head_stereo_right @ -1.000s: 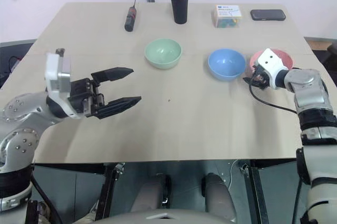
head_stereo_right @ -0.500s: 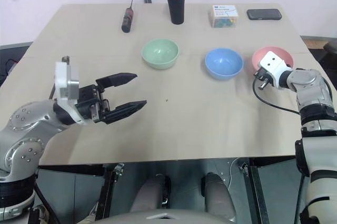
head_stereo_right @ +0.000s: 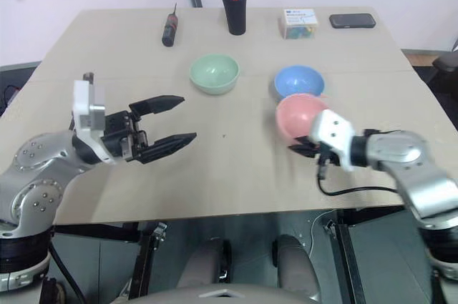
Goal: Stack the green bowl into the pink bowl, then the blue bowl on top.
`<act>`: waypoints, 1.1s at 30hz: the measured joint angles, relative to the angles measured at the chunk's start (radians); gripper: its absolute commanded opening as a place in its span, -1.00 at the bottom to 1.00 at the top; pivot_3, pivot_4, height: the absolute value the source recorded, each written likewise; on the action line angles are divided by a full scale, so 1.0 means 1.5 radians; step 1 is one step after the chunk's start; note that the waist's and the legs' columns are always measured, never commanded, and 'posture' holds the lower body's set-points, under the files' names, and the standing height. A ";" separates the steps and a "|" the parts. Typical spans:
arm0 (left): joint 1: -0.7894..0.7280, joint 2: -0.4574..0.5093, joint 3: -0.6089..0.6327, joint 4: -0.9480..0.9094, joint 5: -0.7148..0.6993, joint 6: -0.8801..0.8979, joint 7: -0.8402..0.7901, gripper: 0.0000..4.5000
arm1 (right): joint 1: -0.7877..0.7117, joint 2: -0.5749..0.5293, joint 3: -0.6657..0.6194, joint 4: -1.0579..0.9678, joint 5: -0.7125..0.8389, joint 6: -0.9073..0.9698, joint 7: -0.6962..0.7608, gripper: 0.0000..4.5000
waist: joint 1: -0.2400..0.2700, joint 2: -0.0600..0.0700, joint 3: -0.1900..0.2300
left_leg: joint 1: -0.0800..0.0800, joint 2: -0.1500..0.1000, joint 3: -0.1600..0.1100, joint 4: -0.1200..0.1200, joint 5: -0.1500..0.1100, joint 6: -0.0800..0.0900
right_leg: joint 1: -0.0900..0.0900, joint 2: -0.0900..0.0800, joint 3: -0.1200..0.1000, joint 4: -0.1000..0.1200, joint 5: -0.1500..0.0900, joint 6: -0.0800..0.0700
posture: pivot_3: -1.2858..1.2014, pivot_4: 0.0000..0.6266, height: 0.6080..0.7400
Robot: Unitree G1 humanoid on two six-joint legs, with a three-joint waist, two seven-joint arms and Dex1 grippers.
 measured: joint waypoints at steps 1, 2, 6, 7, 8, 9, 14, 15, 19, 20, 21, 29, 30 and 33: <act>-0.005 0.001 -0.001 0.004 0.005 -0.001 -0.002 1.00 | -0.015 0.022 0.037 0.006 -0.020 -0.001 -0.020 -0.97 | 0.001 0.001 0.000 | -0.001 0.000 0.000 0.001 0.000 0.000 | -0.001 0.000 0.000 0.000 0.000 0.000 | 0.03 -0.52 1.00; -0.005 0.001 0.000 0.004 0.006 -0.002 -0.002 1.00 | -0.020 0.027 0.049 0.011 -0.029 -0.002 -0.025 -0.97 | 0.005 0.000 0.000 | -0.002 0.000 0.000 0.001 0.000 0.000 | -0.001 -0.001 0.000 0.000 0.000 0.000 | 0.03 -0.52 1.00; -0.002 0.003 0.002 0.007 0.008 -0.001 0.002 1.00 | -0.057 0.074 0.103 0.088 -0.071 -0.017 -0.042 -0.53 | 0.007 -0.001 0.000 | -0.003 -0.001 0.000 0.000 0.000 0.000 | -0.001 -0.001 -0.001 -0.001 0.000 0.000 | 0.03 -0.52 1.00; 0.000 0.003 0.003 0.006 0.009 -0.002 0.004 1.00 | -0.059 0.077 0.118 0.105 -0.081 -0.023 -0.041 -0.36 | 0.008 -0.001 0.000 | -0.003 -0.001 -0.001 0.000 0.000 0.000 | -0.001 -0.001 -0.001 -0.001 0.000 0.000 | 0.03 -0.52 1.00; 0.003 0.004 0.004 0.006 0.010 -0.001 0.006 1.00 | -0.060 0.077 0.126 0.117 -0.086 -0.025 -0.040 -0.18 | 0.009 -0.001 0.000 | -0.004 -0.001 -0.001 0.000 0.000 0.000 | -0.001 -0.001 -0.001 -0.001 0.000 0.000 | 0.03 -0.52 1.00; 0.008 0.004 0.006 0.004 0.013 -0.001 0.011 1.00 | -0.063 0.078 0.128 0.132 -0.091 -0.029 -0.038 0.01 | 0.009 -0.001 0.000 | -0.004 -0.001 -0.001 0.000 0.000 0.000 | -0.002 -0.001 -0.001 -0.001 0.000 0.000 | 0.03 -0.52 1.00; 0.016 0.012 0.008 0.001 0.047 -0.001 0.050 1.00 | -0.074 0.069 0.097 0.128 -0.075 -0.027 -0.026 0.98 | 0.009 -0.001 0.000 | -0.003 -0.001 -0.002 0.000 0.000 0.000 | -0.001 -0.001 -0.001 -0.001 0.000 0.000 | 0.03 -0.52 1.00; 0.016 0.015 0.008 0.002 0.053 -0.001 0.057 1.00 | -0.073 0.069 0.088 0.121 -0.070 -0.027 -0.026 0.98 | 0.009 -0.001 0.000 | -0.003 -0.001 -0.002 0.000 0.000 0.000 | -0.001 -0.001 -0.001 -0.001 0.000 0.000 | 0.03 -0.52 1.00; -0.032 0.048 -0.033 0.023 0.184 -0.006 0.132 1.00 | -0.039 0.064 -0.071 -0.008 0.067 0.036 -0.031 0.98 | 0.021 -0.001 0.000 | -0.004 -0.001 -0.003 0.000 0.000 0.000 | -0.001 -0.001 -0.003 -0.001 0.000 0.000 | 0.03 -0.52 1.00; -0.060 0.061 -0.054 0.042 0.219 -0.005 0.147 1.00 | -0.031 0.052 -0.109 -0.048 0.105 0.056 -0.029 0.98 | 0.024 -0.001 0.000 | -0.004 -0.001 -0.003 0.000 0.000 0.000 | -0.001 -0.001 -0.004 -0.001 0.000 0.000 | 0.03 -0.52 1.00; -0.086 0.074 -0.070 0.059 0.248 -0.004 0.152 1.00 | -0.027 0.046 -0.135 -0.077 0.133 0.071 -0.030 0.98 | 0.024 -0.001 0.000 | -0.004 -0.001 -0.003 0.000 0.000 0.000 | 0.000 -0.001 -0.004 -0.001 0.000 0.000 | 0.03 -0.52 1.00; -0.407 0.054 -0.365 0.356 0.532 -0.112 0.082 1.00 | -0.026 0.047 -0.169 -0.117 0.122 0.082 -0.149 0.98 | 0.022 -0.001 0.000 | -0.004 -0.001 -0.002 0.000 0.000 0.000 | -0.001 -0.001 -0.004 -0.001 0.000 0.000 | 0.03 -0.52 1.00; -0.411 0.051 -0.370 0.363 0.537 -0.115 0.081 1.00 | -0.027 0.048 -0.167 -0.116 0.120 0.082 -0.152 0.98 | 0.022 -0.001 0.000 | -0.005 -0.002 -0.003 0.000 0.000 0.000 | -0.001 -0.001 -0.004 -0.001 0.000 0.000 | 0.03 -0.52 1.00; -0.491 -0.018 -0.459 0.514 0.622 -0.203 0.052 1.00 | -0.018 0.054 -0.162 -0.115 0.098 0.080 -0.186 0.98 | 0.021 -0.001 0.000 | -0.009 -0.002 -0.003 0.000 0.000 0.000 | -0.005 -0.001 -0.004 -0.002 0.000 0.000 | 0.03 -0.52 1.00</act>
